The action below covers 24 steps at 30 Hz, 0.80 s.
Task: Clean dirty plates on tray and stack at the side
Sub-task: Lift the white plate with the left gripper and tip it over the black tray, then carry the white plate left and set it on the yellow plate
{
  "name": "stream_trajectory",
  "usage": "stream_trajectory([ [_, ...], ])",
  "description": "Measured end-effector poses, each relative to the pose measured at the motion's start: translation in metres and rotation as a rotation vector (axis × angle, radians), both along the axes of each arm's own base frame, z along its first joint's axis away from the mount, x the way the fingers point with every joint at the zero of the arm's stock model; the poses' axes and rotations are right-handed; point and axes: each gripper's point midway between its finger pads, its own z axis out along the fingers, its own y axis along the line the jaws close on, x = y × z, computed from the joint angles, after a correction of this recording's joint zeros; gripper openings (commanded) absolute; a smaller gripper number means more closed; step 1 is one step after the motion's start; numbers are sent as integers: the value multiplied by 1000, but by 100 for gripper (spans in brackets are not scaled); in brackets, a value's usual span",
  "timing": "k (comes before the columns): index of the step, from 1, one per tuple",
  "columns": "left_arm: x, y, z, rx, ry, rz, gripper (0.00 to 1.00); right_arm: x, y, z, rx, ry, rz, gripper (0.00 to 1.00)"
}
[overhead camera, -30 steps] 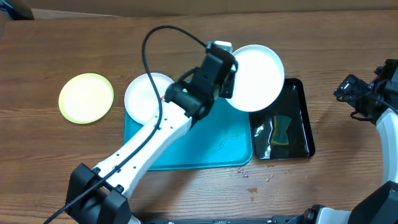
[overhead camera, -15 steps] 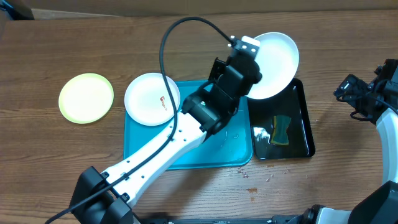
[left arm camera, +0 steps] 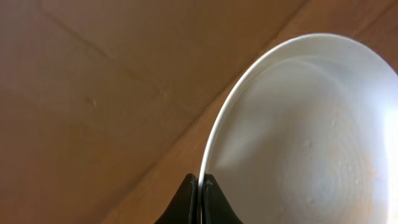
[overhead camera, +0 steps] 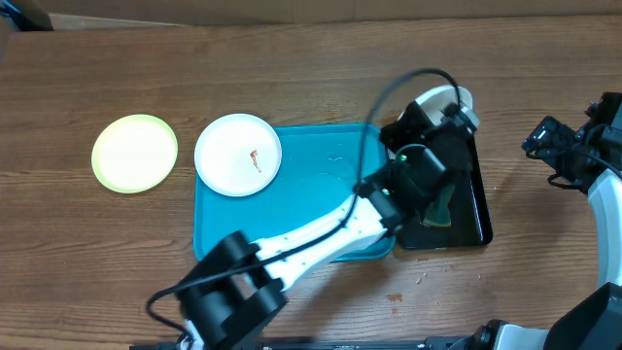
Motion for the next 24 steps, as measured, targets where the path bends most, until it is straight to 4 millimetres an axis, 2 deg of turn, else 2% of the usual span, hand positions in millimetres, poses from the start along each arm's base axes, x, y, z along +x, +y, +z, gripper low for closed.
stream_trajectory([
  [3, 2, -6, -3, 72, -46, -2, 4, 0, 0, 0, 0, 1, -1, 100],
  [7, 6, -6, 16, 80, -120, 18, 4, 0, 0, 0, 0, 0, 1, 100],
  [11, 7, -4, 19, 48, -127, 35, 4, 0, 0, 0, 0, 0, 0, 100],
  [17, 7, 5, 0, -104, -42, 97, 4, 0, 0, 0, 0, 1, 0, 100],
  [21, 8, 13, -22, -227, 107, 88, 4, 0, 0, 0, -1, 0, 0, 100],
  [24, 13, 24, -24, -362, 238, 64, 4, 0, 0, 0, 0, 1, 0, 100],
])
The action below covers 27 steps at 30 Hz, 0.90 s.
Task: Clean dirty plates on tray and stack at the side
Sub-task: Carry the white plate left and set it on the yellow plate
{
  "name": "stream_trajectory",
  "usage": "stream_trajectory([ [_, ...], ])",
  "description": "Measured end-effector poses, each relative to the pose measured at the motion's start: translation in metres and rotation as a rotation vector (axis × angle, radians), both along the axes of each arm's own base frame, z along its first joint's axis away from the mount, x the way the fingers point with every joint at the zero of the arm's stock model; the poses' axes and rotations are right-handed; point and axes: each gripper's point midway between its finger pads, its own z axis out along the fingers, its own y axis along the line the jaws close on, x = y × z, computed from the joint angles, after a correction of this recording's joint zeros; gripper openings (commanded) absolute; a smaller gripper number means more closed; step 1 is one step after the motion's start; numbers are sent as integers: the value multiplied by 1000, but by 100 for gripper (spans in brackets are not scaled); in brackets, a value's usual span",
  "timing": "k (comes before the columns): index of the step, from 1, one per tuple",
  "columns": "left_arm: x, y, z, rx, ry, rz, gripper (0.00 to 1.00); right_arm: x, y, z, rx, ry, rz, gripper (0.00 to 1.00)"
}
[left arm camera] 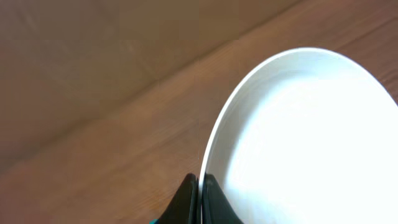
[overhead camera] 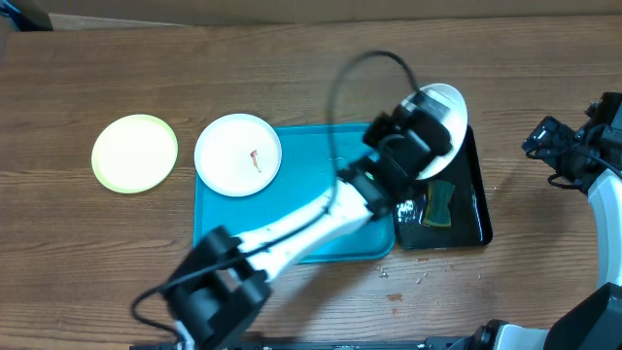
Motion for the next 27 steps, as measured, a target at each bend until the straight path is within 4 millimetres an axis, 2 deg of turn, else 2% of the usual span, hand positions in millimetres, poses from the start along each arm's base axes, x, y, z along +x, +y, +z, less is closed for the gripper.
stream_trajectory([
  [3, 14, 29, 14, -172, 125, -9, 4, 0, 0, 0, 0, 0, 1, 100],
  [4, 25, 52, 26, -263, 174, 6, 4, 0, 0, 0, 0, 0, 0, 100],
  [5, 27, 56, 28, -278, 181, 10, 4, 0, 0, 0, 1, 0, 0, 100],
  [6, 34, 74, 33, -333, 213, 34, 4, 0, 0, 0, 0, 0, 0, 100],
  [8, 44, 114, 37, -435, 296, 86, 4, 0, 0, 0, 0, 0, 0, 100],
  [10, 55, 167, 36, -532, 364, 176, 4, 0, 0, 0, 1, 0, 0, 100],
  [13, 58, 250, 16, -638, 491, 350, 4, 0, 0, 0, 0, 0, 0, 100],
  [17, 28, 370, -16, -753, 635, 658, 4, 0, 0, 0, 0, 0, 1, 100],
  [22, -13, 490, -26, -877, 618, 943, 5, 0, 0, 0, 0, 0, 0, 100],
  [27, -55, 563, -30, -915, 573, 1121, 4, 0, 0, 0, 0, 0, 0, 100],
])
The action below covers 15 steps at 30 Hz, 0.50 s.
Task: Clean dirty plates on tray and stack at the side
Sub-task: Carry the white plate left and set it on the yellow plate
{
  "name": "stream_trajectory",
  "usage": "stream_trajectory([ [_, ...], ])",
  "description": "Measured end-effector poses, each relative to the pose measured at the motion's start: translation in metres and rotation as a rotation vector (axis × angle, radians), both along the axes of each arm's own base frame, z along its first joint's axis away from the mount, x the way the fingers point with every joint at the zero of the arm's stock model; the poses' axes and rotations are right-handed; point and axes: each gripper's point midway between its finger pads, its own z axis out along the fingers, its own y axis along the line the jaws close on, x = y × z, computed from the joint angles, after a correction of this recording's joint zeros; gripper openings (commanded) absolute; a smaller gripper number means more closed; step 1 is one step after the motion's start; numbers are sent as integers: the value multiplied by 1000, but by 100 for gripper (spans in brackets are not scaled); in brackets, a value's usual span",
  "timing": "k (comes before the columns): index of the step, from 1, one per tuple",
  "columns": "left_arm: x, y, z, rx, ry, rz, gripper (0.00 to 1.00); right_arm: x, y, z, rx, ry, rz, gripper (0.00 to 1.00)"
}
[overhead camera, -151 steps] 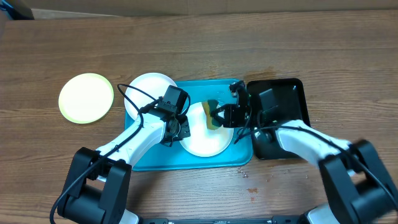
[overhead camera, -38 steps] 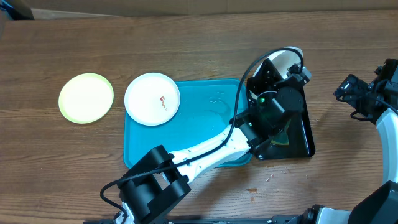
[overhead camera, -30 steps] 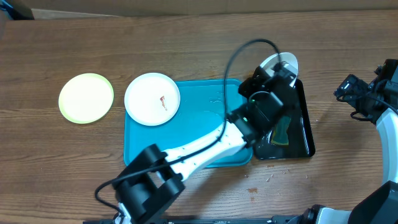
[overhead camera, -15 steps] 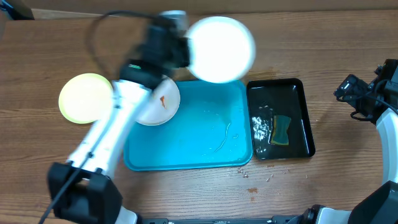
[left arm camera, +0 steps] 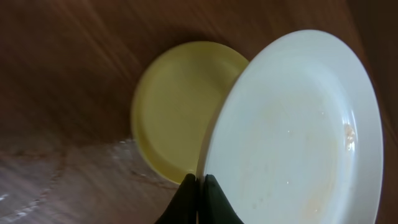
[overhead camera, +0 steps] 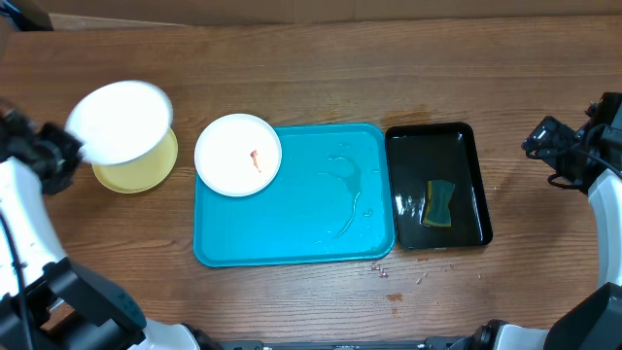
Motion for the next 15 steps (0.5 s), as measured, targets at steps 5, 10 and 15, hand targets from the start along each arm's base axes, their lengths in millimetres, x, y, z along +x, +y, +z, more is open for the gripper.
stream_trajectory([
  [5, -19, 36, -13, 69, 38, 93, 5, 0, 0, 0, 0, 0, 0, 100],
  [10, -12, 31, -52, 78, 61, 63, 5, 0, 0, 0, 0, 0, 0, 100],
  [15, -8, 25, -92, 55, 100, 44, 6, 0, 0, 0, 0, 0, 0, 100],
])
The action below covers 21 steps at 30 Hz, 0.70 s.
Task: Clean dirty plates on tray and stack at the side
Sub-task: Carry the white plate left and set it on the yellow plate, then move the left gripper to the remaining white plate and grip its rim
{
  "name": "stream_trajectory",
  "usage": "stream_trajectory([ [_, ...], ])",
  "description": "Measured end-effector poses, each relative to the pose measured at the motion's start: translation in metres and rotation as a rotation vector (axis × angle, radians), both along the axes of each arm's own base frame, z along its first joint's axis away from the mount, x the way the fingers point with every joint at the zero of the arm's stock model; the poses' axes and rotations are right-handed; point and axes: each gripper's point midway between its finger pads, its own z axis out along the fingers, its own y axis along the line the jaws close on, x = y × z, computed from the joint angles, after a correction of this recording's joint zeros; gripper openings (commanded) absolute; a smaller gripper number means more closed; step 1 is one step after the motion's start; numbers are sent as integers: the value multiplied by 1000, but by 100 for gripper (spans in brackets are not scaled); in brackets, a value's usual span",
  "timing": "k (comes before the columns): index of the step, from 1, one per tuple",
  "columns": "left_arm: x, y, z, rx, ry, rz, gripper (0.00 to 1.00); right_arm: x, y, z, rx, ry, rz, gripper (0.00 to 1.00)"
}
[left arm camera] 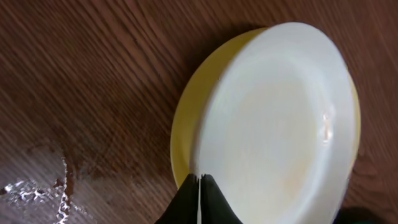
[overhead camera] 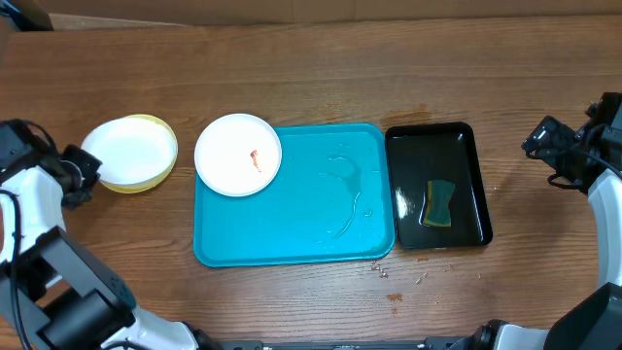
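Note:
A clean white plate (overhead camera: 124, 152) lies low over the yellow plate (overhead camera: 155, 171) at the table's left side. My left gripper (overhead camera: 84, 167) is shut on the white plate's left rim; in the left wrist view the white plate (left arm camera: 280, 124) covers most of the yellow plate (left arm camera: 186, 118), pinched between my fingertips (left arm camera: 199, 180). A second white plate (overhead camera: 238, 154) with a red smear sits on the top left corner of the teal tray (overhead camera: 311, 233). My right gripper (overhead camera: 544, 138) hangs at the far right edge; its jaws are unclear.
A black tray (overhead camera: 466, 228) right of the teal tray holds a green and yellow sponge (overhead camera: 439, 204). Water streaks (overhead camera: 345, 190) lie on the teal tray, and a wet patch (left arm camera: 31, 186) marks the wood near the yellow plate.
My left gripper has lowered the white plate from a tilted hold above the yellow plate to nearly flat on it. The right arm has not moved.
My left gripper held the white plate upright over the black tray beside the sponge. Then it held it just above that tray's top left corner. Later it was at the far left, tilted over the yellow plate, and now the plate rests low on it.

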Motion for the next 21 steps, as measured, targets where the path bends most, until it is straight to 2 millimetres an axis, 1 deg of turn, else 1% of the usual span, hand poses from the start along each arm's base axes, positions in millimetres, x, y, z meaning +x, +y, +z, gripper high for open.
stream_trajectory([
  [2, 3, 0, -8, -5, 4, -4, 12, 0, 0, 0, 1, 0, 0, 100],
  [3, 4, 0, -11, -5, 5, -7, 24, 0, 0, 0, 0, 0, 0, 100],
  [5, 9, -2, -13, -6, -2, -21, 52, 0, 0, 0, 0, 0, 0, 100],
  [6, 10, -4, -13, -9, -6, -27, 58, 0, 0, 0, 0, 0, 1, 100],
  [7, 12, -7, -13, -15, -11, -37, 61, 0, 0, 0, 0, 0, 1, 100],
  [9, 14, -17, -13, -51, -15, -62, 60, 0, 0, 0, 0, 0, 1, 100],
  [11, 10, -34, -13, -138, -8, -87, 61, 0, 0, 0, 0, 0, 0, 100],
  [16, 13, -69, 0, -251, -20, -165, 58, 0, 0, 0, 0, 0, 0, 100],
  [18, 14, -92, 6, -273, -6, -225, 59, 0, 0, 0, 0, 0, 1, 100],
  [21, 23, -133, 9, -256, 14, -385, 56, 0, 0, 0, 0, 0, 1, 100],
])
